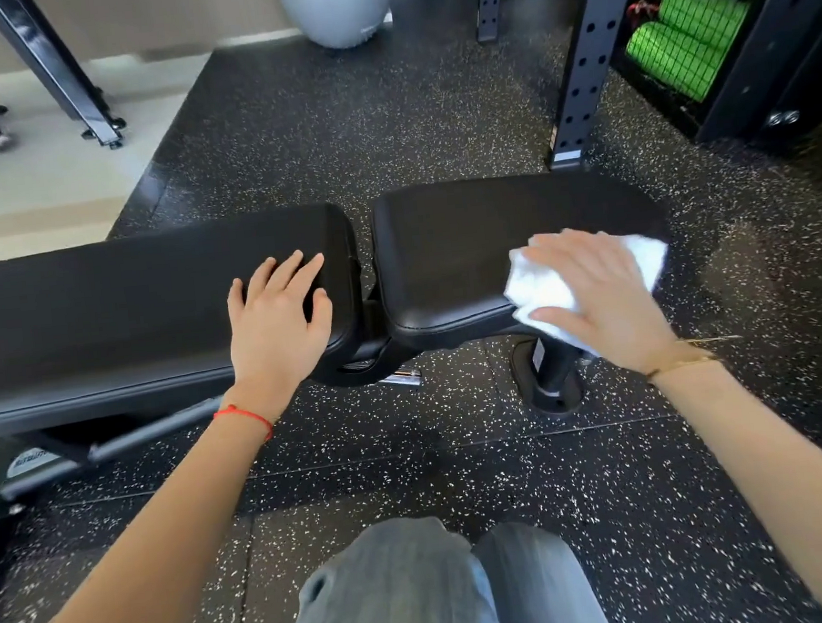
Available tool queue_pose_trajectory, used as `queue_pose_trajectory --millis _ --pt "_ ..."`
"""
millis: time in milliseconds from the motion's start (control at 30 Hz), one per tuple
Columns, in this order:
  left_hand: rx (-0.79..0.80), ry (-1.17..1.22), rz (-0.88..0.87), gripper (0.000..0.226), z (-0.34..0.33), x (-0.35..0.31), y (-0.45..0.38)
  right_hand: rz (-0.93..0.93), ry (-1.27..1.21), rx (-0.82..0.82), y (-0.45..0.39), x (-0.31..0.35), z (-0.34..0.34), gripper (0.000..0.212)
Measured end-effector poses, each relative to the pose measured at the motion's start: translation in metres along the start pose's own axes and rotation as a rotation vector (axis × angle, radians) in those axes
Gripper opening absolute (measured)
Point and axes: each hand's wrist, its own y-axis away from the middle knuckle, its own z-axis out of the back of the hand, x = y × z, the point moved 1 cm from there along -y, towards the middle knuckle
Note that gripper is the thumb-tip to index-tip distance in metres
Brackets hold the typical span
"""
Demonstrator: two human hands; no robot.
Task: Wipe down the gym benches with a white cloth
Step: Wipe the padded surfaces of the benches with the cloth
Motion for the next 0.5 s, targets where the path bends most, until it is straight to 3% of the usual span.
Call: queue_pose_trajectory --millis 200,267,400,500 --pt "0.003 0.003 0.001 0.043 0.002 0.003 0.0 0.246 0.023 0.017 -0.031 0.104 -0.03 0.07" --pt "-0.001 0.004 -0.004 0.042 0.003 0.004 0.001 0.256 0.004 0.044 -0.025 0.081 -0.023 0.071" --pt "-0.001 0.008 -0.002 0.042 0.002 0.004 0.001 0.026 -0.051 0.025 -0.004 0.004 -0.002 0.072" --pt "0.007 0.009 0.008 0.043 0.001 0.0 0.001 -0.05 -0.06 -0.017 -0.001 -0.003 -0.001 0.069"
